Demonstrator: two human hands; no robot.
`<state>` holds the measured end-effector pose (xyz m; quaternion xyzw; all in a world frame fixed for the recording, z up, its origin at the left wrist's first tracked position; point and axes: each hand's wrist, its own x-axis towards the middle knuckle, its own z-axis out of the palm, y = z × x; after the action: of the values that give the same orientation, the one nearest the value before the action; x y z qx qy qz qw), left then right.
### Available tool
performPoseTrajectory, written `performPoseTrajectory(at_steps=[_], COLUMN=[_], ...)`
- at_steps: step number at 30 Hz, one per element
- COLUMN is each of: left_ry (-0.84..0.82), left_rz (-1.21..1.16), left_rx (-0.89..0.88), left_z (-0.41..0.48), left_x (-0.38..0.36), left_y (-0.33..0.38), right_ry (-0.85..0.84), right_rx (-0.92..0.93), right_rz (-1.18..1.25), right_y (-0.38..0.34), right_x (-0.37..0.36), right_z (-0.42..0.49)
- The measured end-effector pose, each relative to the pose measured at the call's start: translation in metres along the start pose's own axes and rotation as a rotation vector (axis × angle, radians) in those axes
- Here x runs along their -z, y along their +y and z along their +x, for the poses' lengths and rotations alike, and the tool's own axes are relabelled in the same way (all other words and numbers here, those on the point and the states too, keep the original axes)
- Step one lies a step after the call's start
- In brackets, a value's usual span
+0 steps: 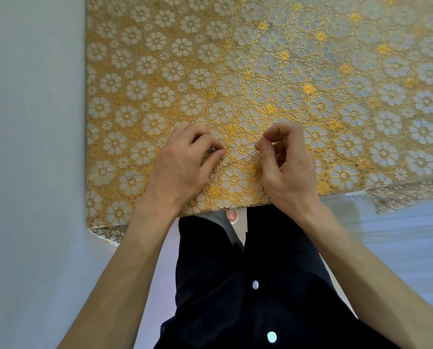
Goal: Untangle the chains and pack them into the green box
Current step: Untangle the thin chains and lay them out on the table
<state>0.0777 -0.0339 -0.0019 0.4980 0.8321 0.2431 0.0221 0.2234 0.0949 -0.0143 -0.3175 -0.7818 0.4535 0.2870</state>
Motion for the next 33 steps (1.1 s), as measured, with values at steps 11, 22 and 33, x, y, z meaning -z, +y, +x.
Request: performPoseTrajectory(at_steps=[11, 22, 33], left_ry=[0.071, 0.13, 0.366], left_rz=[-0.145, -0.426, -0.918], left_rx=[0.067, 0.301, 0.597], left_z=[0.002, -0.004, -0.022], left_x=[0.019, 0.048, 0.082], left_y=[0.011, 0.021, 0.007], right_ry=[-0.072, -0.633, -0.615], right_rx=[-0.069, -0.093, -0.243], right_rz=[0.07, -0.036, 0.182], right_y=[-0.01, -0.052, -0.057], right_x=[0.008, 0.013, 0.031], right_z=[0.003, 0.013, 0.007])
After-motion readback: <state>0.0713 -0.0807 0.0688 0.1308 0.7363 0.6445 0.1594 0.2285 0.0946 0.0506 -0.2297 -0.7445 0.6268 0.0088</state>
